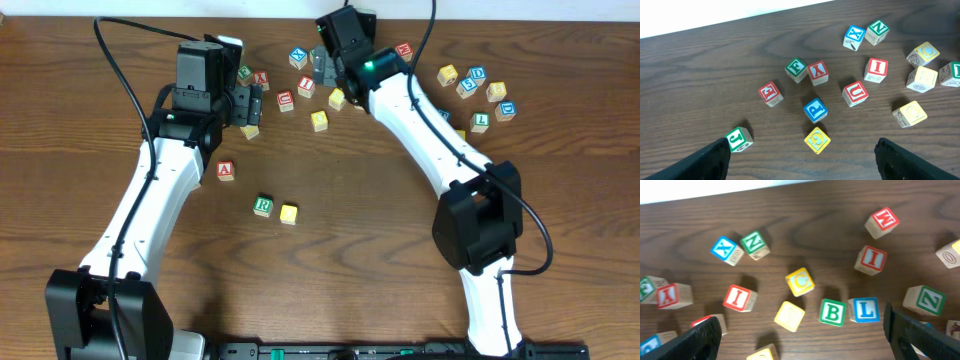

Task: Spell out ROBOT
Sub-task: 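Lower the right gripper toward the blocks near the green B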

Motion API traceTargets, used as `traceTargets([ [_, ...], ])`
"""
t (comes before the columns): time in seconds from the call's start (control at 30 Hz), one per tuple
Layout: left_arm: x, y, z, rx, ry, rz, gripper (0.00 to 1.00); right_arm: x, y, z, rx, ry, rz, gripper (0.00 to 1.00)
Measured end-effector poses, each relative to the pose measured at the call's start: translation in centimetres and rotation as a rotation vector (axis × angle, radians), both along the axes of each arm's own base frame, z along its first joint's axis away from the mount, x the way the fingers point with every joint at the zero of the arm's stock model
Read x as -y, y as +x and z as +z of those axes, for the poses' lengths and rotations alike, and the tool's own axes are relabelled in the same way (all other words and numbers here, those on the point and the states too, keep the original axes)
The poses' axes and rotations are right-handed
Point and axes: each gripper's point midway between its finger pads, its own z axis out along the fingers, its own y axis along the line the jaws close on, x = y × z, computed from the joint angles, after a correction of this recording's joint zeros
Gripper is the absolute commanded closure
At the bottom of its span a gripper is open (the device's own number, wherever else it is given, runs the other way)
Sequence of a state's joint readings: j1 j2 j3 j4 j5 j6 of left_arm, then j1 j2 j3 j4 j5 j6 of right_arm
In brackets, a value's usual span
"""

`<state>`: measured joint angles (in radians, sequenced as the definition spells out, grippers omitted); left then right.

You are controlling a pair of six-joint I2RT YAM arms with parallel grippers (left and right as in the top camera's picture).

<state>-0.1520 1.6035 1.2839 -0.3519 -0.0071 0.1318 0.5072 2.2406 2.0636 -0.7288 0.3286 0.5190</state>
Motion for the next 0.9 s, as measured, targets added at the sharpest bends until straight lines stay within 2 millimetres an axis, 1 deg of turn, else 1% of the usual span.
traceTargets([
  [0.33,0.0,0.0,0.0,0.0,0.0,0.0,0.09,3.1,1.2,-0.6,-0.037,0.04,-0.032,0.01],
  [0.47,0.0,0.0,0.0,0.0,0.0,0.0,0.09,3.1,1.2,-1.8,-0.057,0.032,-0.031,0.01],
  [0.63,0.0,0.0,0.0,0.0,0.0,0.0,0.09,3.0,1.1,-4.2,-0.098,0.014,-0.031,0.01],
  [0.77,0.0,0.0,0.0,0.0,0.0,0.0,0.09,3.0,1.1,-4.4,-0.102,0.011,-0.031,0.01],
  [0.9,0.0,0.0,0.0,0.0,0.0,0.0,0.09,2.4,0.9,-4.5,-0.104,0.009,-0.02,0.01],
])
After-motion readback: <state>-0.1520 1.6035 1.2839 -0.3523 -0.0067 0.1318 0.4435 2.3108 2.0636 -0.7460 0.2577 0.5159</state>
